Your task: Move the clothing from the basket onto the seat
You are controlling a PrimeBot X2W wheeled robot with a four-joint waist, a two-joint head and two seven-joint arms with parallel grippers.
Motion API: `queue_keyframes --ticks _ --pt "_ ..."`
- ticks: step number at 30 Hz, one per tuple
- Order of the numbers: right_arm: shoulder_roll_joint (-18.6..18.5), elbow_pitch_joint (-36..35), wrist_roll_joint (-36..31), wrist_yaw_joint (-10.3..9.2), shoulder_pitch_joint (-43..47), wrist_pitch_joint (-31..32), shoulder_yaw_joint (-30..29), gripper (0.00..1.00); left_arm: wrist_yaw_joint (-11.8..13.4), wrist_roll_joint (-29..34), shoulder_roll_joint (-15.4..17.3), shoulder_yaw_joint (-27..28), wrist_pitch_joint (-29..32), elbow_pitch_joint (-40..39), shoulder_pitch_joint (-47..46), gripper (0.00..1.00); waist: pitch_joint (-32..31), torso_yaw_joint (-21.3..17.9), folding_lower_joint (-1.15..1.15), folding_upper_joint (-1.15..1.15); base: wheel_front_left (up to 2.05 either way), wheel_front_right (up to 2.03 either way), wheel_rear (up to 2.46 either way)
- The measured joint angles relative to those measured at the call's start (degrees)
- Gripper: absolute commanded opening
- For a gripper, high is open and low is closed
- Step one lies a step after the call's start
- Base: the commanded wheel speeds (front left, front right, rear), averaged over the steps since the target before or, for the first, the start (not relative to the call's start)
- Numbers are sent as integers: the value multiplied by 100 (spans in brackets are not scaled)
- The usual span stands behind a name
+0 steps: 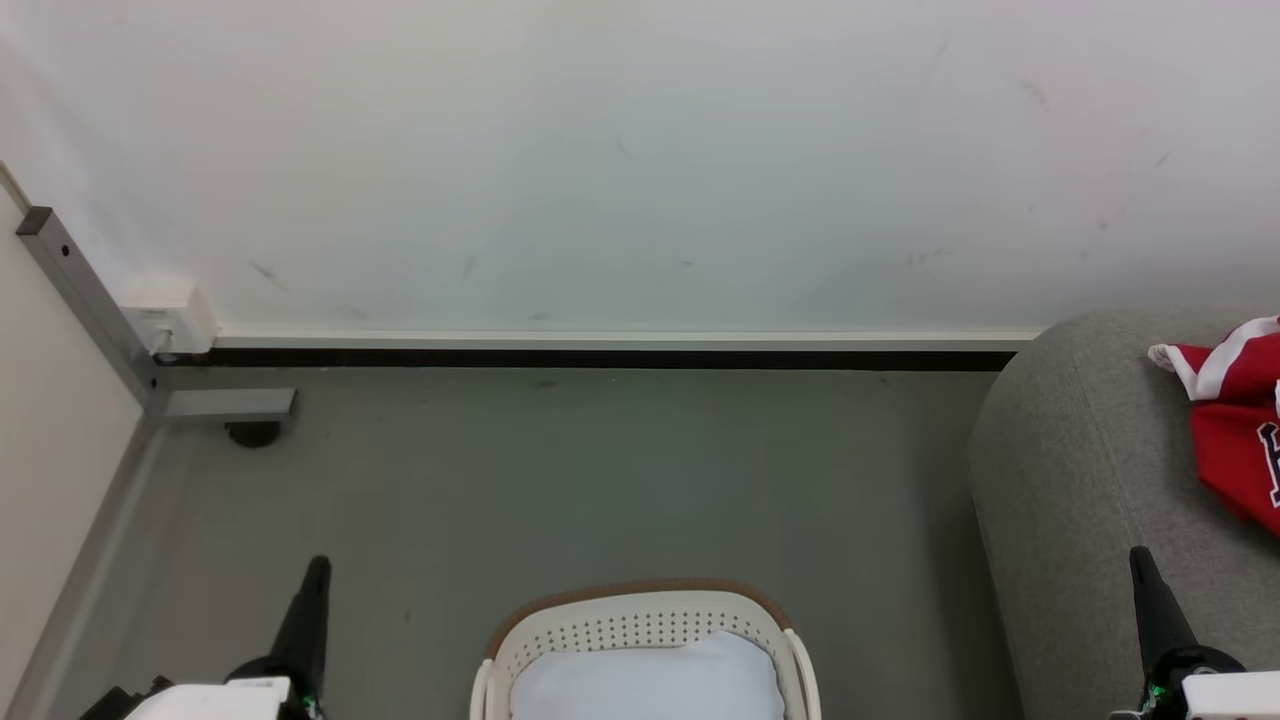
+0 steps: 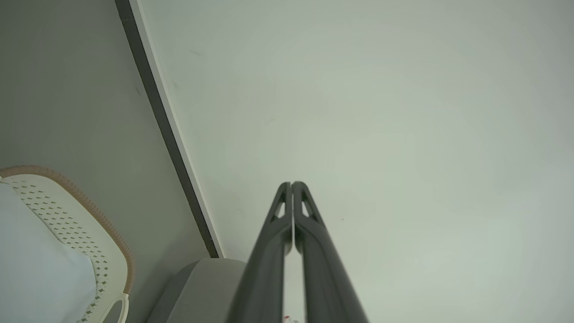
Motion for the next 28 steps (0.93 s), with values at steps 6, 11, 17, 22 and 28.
queue_keyframes --ticks 6,11,17,22,28 --pt "0 -9 248 0 -49 67 -32 0 -10 -223 -10 32 74 -4 -52 0 21 24 0 0 0 0 0" --pt "2 -16 426 0 -90 118 -58 0 -15 -419 -18 57 123 -8 -105 0 38 44 0 0 0 0 0" --pt "2 -21 670 0 -110 180 -97 0 -16 -587 -24 85 176 -10 -146 0 59 67 0 0 0 0 0" --pt "4 -25 715 0 -117 208 -113 0 -18 -635 -26 92 180 -11 -155 0 63 72 0 0 0 0 0" --pt "8 -25 714 0 -118 210 -122 0 -18 -635 -27 92 181 -11 -155 0 63 72 0 0 0 0 0"
